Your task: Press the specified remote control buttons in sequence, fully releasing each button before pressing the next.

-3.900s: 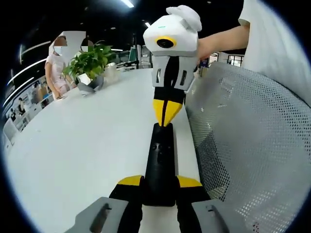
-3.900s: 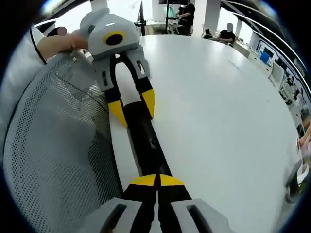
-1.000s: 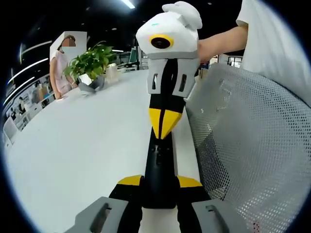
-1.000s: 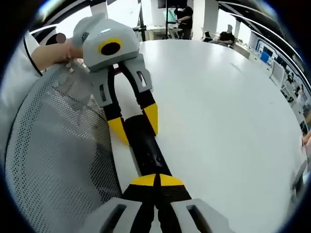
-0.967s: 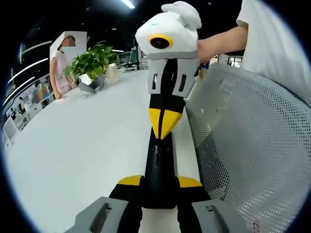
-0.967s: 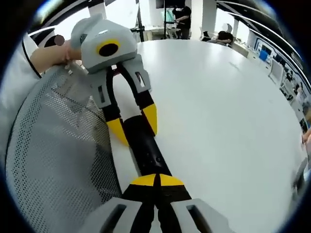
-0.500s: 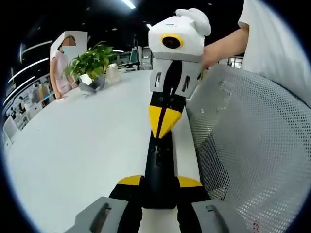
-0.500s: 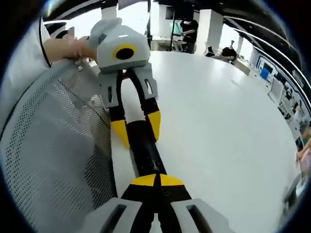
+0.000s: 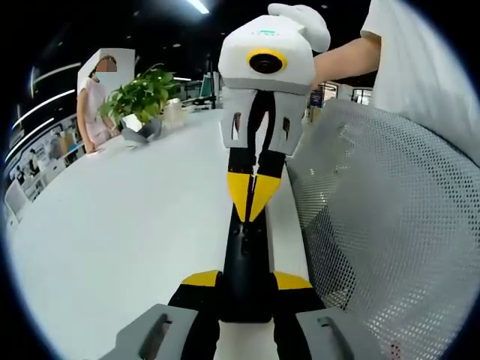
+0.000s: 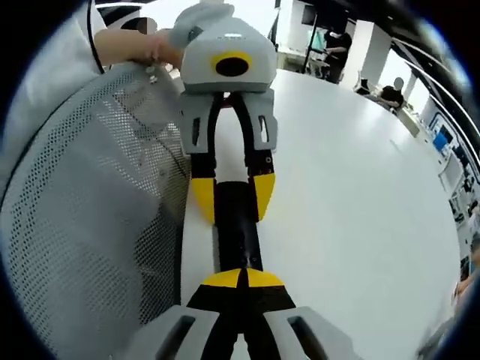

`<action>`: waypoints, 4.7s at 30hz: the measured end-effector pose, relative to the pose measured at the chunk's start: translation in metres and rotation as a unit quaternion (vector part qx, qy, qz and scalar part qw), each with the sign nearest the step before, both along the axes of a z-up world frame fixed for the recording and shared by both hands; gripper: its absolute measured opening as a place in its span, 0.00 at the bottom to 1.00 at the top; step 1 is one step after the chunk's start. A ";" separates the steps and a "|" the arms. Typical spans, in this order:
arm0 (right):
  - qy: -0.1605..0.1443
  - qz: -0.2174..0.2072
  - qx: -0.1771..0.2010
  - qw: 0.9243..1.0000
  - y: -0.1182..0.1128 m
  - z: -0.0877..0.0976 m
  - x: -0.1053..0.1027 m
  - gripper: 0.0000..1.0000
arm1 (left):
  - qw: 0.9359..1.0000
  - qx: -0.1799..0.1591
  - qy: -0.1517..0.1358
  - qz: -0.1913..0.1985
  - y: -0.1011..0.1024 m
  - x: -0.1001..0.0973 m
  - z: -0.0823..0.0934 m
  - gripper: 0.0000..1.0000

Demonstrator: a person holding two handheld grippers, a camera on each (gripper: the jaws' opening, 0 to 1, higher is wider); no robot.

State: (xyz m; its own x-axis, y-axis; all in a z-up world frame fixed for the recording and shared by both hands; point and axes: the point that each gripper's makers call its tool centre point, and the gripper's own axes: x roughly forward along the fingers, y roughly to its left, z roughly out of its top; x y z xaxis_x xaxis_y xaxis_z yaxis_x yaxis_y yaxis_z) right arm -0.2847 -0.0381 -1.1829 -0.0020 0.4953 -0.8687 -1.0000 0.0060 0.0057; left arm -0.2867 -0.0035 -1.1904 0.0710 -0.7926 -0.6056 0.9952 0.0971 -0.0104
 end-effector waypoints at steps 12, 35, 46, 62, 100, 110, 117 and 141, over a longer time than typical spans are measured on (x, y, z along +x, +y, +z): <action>0.007 0.008 0.014 1.000 -0.006 0.005 -0.001 0.00 | 1.000 0.000 0.000 0.001 0.000 0.001 -0.001 0.25; -0.010 0.095 -0.042 0.995 -0.008 -0.002 -0.004 0.07 | 1.000 -0.002 0.001 -0.001 0.000 0.000 -0.001 0.25; 0.001 0.136 -0.093 0.986 -0.009 -0.003 -0.004 0.07 | 1.000 -0.004 0.001 -0.006 0.000 -0.001 -0.001 0.25; 0.001 0.108 -0.057 0.992 -0.013 -0.002 -0.003 0.07 | 1.000 -0.004 0.002 -0.005 0.000 0.000 -0.001 0.25; 0.006 0.025 -0.101 0.995 -0.015 -0.004 -0.002 0.06 | 1.000 -0.001 0.002 -0.005 -0.001 -0.001 -0.001 0.25; -0.037 0.019 -0.027 0.999 -0.019 -0.001 -0.004 0.06 | 1.000 0.002 0.001 -0.005 -0.001 -0.001 0.000 0.25; -0.043 0.008 -0.010 0.999 -0.022 0.000 -0.005 0.06 | 1.000 0.001 0.001 -0.004 0.000 -0.001 -0.001 0.25; -0.003 -0.032 -0.028 0.999 -0.024 -0.001 0.001 0.01 | 1.000 0.001 0.000 -0.004 -0.001 0.000 -0.001 0.25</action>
State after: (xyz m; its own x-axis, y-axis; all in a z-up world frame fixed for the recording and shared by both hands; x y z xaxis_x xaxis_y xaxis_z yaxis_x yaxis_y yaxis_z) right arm -0.2835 -0.0617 -1.1835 0.0325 0.4443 -0.8953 -0.9976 0.0696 -0.0016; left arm -0.2869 -0.0048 -1.1916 0.0646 -0.7925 -0.6064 0.9960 0.0893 -0.0105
